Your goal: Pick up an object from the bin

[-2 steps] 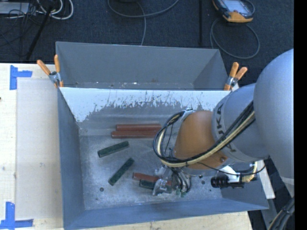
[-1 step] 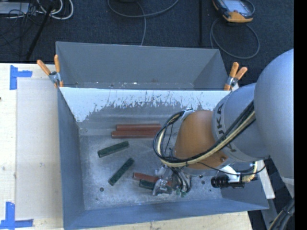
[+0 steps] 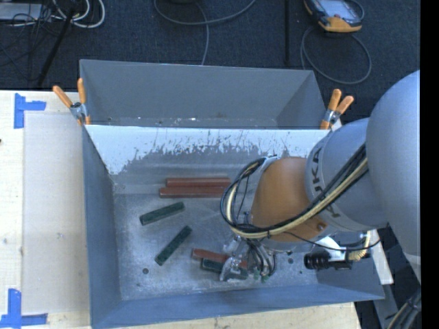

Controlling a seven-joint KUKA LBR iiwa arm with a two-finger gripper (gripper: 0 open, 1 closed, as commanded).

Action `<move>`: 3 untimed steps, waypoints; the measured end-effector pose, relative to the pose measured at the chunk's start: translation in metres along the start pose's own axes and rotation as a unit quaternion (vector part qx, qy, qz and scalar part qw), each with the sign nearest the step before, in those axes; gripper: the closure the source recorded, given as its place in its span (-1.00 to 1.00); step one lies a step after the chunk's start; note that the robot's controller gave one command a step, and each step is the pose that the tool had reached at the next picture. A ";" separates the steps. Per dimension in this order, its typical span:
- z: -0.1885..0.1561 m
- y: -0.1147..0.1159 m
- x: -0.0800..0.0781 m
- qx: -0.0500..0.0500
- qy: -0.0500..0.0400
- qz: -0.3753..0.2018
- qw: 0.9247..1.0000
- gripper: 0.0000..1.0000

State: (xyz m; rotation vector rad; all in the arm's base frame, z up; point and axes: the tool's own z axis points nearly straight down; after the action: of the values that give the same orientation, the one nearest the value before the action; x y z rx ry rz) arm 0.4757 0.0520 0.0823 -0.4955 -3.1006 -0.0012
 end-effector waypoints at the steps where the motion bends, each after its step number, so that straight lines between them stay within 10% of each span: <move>1: -0.012 0.000 0.000 0.001 0.001 0.000 1.000 1.00; 3: -0.044 -0.001 0.002 0.002 0.005 0.000 1.000 1.00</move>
Offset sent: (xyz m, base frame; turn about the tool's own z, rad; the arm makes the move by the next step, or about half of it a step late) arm 0.0000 -0.0001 0.1074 0.0000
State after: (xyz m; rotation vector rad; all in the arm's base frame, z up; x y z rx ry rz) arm 0.4735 0.0515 0.1259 -0.4935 -3.0909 0.0043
